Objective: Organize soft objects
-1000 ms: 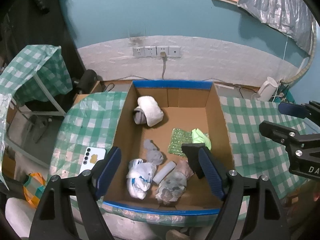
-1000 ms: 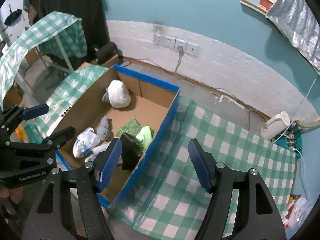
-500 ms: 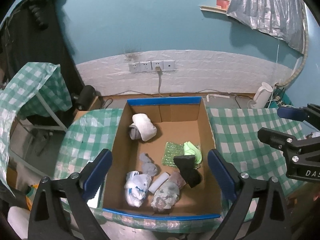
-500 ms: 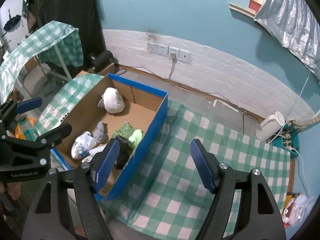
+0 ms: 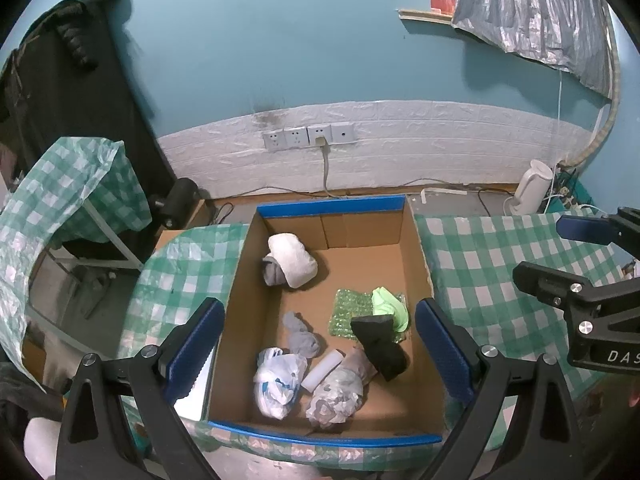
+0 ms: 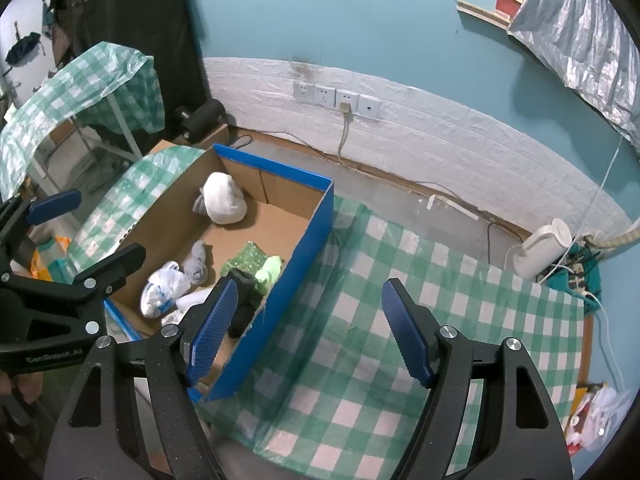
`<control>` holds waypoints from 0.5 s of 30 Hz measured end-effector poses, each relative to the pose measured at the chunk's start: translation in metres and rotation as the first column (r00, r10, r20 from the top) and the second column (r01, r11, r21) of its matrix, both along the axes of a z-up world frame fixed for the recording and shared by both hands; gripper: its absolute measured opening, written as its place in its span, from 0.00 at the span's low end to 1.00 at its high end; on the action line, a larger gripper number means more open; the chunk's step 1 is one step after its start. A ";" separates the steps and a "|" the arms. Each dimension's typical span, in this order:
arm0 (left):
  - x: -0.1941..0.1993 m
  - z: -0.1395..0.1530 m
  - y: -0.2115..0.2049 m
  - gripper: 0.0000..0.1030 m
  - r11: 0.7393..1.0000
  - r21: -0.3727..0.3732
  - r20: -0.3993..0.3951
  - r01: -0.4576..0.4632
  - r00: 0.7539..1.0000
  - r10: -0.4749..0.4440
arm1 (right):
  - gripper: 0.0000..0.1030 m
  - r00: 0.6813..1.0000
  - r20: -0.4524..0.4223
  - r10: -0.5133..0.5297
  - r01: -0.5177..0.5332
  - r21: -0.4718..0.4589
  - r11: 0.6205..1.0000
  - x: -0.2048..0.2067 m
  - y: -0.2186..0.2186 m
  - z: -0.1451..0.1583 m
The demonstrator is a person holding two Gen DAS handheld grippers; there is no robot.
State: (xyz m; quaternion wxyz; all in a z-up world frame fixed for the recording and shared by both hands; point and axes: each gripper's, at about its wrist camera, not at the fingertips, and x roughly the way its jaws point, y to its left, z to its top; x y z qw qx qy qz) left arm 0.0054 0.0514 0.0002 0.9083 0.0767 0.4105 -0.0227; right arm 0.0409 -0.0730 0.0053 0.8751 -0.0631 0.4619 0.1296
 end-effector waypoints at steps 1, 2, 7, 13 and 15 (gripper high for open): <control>0.000 0.000 -0.001 0.94 1.000 0.001 0.000 0.003 1.000 -0.003 | 0.73 1.000 0.000 -0.001 0.001 -0.001 1.000 0.000 0.000 0.000; 0.000 0.000 -0.002 0.94 1.000 0.002 -0.001 0.006 1.000 -0.006 | 0.73 1.000 0.000 -0.003 0.003 0.001 1.000 0.001 0.000 0.000; 0.001 -0.001 -0.005 0.94 1.000 0.009 -0.006 0.008 1.000 -0.008 | 0.73 1.000 -0.003 -0.009 0.009 0.001 1.000 0.000 -0.002 -0.002; 0.001 -0.001 -0.006 0.94 1.000 0.010 -0.006 0.007 1.000 -0.007 | 0.73 1.000 -0.003 -0.009 0.009 0.001 1.000 0.001 -0.003 -0.002; 0.001 -0.001 -0.006 0.94 1.000 0.005 -0.006 0.008 1.000 -0.008 | 0.73 1.000 -0.004 -0.011 0.011 0.002 1.000 0.001 -0.003 -0.002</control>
